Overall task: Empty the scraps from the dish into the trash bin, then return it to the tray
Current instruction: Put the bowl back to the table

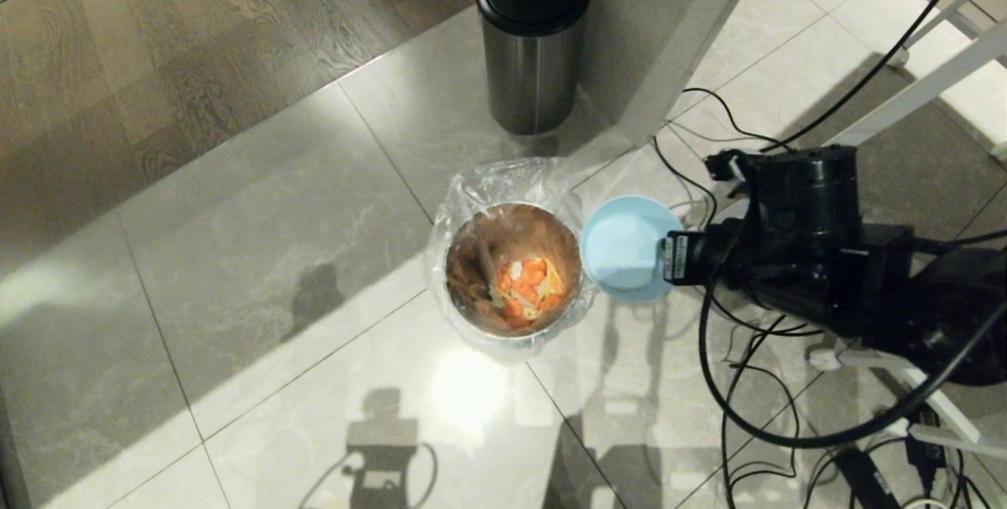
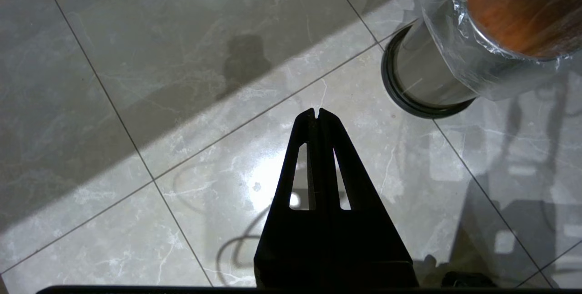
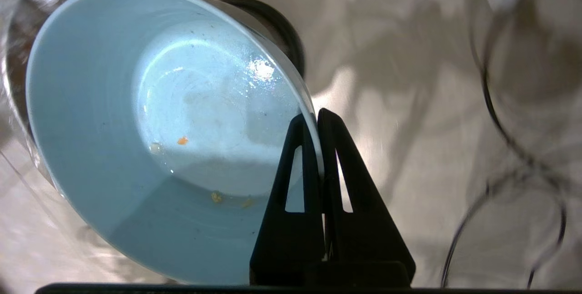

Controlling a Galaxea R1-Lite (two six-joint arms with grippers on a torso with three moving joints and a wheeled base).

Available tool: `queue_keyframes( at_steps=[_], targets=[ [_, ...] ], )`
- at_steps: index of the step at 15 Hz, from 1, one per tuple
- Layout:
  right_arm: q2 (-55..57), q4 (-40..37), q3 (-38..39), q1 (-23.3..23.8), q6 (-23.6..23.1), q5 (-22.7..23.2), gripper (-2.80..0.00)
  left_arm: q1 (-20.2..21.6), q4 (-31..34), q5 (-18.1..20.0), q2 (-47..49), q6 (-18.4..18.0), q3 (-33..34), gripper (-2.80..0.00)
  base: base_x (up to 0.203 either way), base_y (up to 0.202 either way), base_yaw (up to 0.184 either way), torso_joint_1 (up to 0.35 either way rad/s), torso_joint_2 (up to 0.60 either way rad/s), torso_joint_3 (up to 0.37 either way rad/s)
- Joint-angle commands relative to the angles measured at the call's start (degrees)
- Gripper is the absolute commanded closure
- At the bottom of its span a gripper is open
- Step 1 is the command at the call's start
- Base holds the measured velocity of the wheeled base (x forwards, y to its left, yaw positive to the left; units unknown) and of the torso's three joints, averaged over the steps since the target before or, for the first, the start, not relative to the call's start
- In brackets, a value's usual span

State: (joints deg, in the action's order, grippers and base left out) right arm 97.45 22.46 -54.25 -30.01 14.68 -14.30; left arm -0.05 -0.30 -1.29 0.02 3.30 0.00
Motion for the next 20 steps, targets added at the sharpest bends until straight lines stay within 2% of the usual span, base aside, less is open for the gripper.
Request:
queue_keyframes(
  at_steps=[1,4,7,10,15,20],
  targets=[
    [-4.8,-8.8,-0.5,2.3,6.8,0.0,0.0,0.0,0.0,0.0,0.1,0.0,0.0,0.0,0.0,0.0,0.0,0.0,0.0,0.0],
    [-8.6,-23.9,-0.1,6.2,13.9,-0.1,0.0,0.0,0.0,0.0,0.1,0.0,0.0,0.0,0.0,0.0,0.0,0.0,0.0,0.0],
    [-11.6,-25.0,7.3,10.3,14.4,-0.1,0.0,0.0,0.0,0.0,0.1,0.0,0.0,0.0,0.0,0.0,0.0,0.0,0.0,0.0],
    [-15.7,-21.6,17.4,11.5,11.9,-0.2,0.0,0.0,0.0,0.0,0.1,0.0,0.0,0.0,0.0,0.0,0.0,0.0,0.0,0.0],
    [-23.7,-10.5,37.8,14.0,5.2,-0.2,0.0,0.0,0.0,0.0,0.0,0.0,0.0,0.0,0.0,0.0,0.0,0.0,0.0,0.0],
    [-29.5,-4.1,51.1,16.3,2.4,-0.2,0.0,0.0,0.0,0.0,0.0,0.0,0.0,0.0,0.0,0.0,0.0,0.0,0.0,0.0]
  ],
)
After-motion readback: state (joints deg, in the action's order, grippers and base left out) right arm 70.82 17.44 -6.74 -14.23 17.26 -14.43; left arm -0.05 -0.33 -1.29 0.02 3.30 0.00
